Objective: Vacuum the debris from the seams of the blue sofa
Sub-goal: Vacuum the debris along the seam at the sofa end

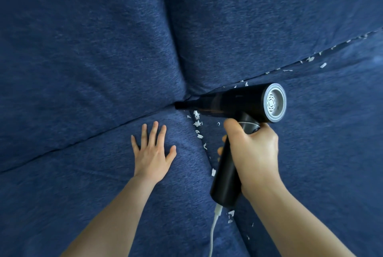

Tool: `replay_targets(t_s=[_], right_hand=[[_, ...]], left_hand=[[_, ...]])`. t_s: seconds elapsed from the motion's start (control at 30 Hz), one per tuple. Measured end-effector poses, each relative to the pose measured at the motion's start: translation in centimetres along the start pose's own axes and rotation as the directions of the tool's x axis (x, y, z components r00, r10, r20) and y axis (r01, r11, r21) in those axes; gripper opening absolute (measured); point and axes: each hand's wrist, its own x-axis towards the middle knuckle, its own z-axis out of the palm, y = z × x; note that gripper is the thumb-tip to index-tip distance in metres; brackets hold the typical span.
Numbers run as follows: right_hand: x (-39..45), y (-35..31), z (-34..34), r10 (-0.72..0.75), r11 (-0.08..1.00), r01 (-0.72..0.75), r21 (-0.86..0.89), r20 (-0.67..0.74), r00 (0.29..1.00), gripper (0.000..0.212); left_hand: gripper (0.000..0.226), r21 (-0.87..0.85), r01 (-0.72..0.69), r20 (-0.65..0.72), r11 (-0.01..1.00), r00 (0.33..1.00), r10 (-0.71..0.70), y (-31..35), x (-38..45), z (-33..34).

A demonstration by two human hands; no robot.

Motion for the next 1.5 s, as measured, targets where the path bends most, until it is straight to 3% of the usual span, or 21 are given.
replay_targets(t_s=[0.53, 0.73, 0.9, 1.17, 1.5], right_hand=[[-0.4, -1.1, -4.0, -0.038, 0.999, 0.036, -0.016, -0.099, 0.994, 0.018], [-0.3, -0.3, -3.7, -0.093, 0.988, 0.089, -0.125, -0.024, 0.995, 0.015], [0.1, -0.2, -2.6, -0.141, 0.95, 0.143, -0.278, 0.026, 0.99, 0.031], [-1.9, 1.2, -5.6, -0.206, 0.893, 0.211, -0.397, 0.056, 0.977, 0.027], [-2.4, 2.6, -7.9, -0.188, 0.892, 0.215, -0.398, 0.107, 0.976, 0.024]], left_hand=[[0.067, 0.023, -0.072, 0.233, 0.997, 0.97, 0.065, 2.8, 1.0, -1.2], [0.065, 0.071, -0.101, 0.209, 0.992, 0.974, 0.084, 2.5, -0.2, -0.8], [0.065, 0.046, -0.083, 0.166, 0.995, 0.983, 0.074, 2.9, -0.9, -0.3], [0.067, 0.038, -0.064, 0.14, 0.997, 0.988, 0.058, 3.4, -2.7, 0.4], [0.071, 0.058, -0.058, 0.113, 0.997, 0.992, 0.051, 4.5, -4.8, 0.9]])
